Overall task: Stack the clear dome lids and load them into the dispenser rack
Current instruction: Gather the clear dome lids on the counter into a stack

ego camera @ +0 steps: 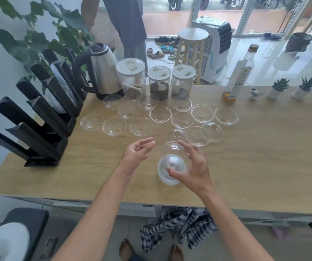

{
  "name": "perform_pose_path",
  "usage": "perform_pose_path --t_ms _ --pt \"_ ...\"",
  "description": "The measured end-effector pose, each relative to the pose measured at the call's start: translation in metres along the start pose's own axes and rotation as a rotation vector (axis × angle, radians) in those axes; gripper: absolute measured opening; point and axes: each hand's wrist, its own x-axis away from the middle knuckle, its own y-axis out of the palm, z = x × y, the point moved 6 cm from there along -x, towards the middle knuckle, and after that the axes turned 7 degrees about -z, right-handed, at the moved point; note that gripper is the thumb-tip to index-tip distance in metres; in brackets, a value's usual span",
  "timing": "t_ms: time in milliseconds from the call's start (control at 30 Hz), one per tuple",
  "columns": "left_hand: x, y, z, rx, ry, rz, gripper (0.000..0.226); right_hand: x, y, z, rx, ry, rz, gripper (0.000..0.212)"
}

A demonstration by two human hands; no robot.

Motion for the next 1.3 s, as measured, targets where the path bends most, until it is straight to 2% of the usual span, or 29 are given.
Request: perform_pose_path --t_ms 167,267,467,533,600,700,833,967,1133,1300 --pt "0.016 -0.005 -0.022 -0.036 -0.015 0.136 0.032 0.015 0.028 0.021 0.100 0.044 -0.164 0.085" --pt "0.024 -0.003 -0.034 -0.118 0.005 0.168 0.033 0.013 0.034 0.027 0.091 0.084 -0.190 0.088" --pt "0.027 0.011 -0.047 -0.472 0.070 0.044 0.079 0.005 0.033 0.031 0.031 0.120 -0.232 0.093" --pt "0.026 0.014 -0.050 -0.541 0.091 0.009 0.094 0.000 0.022 0.032 -0.001 0.133 -0.156 0.081" --pt "0.022 0.015 -0.052 -0.655 0.118 0.002 0.112 -0.008 0.003 0.036 0.024 0.134 0.007 0.062" --pt "0.014 0.026 -0.052 -0.821 0.200 0.002 0.128 -0.027 -0.018 0.054 0.279 0.211 0.139 0.053" --pt "-0.004 0.032 -0.050 -0.941 0.301 -0.008 0.118 -0.048 -0.025 0.083 0.529 0.318 0.091 0.048" --pt "-0.023 0.029 -0.047 -0.928 0.326 -0.073 0.110 -0.051 -0.024 0.087 0.586 0.299 0.153 0.015" --pt "-0.040 0.028 -0.041 -0.929 0.365 -0.160 0.117 -0.025 -0.033 0.055 0.463 0.268 0.357 0.009" --pt "-0.040 0.025 -0.017 -0.823 0.432 -0.165 0.120 -0.012 -0.047 0.016 0.026 0.317 0.433 0.016"
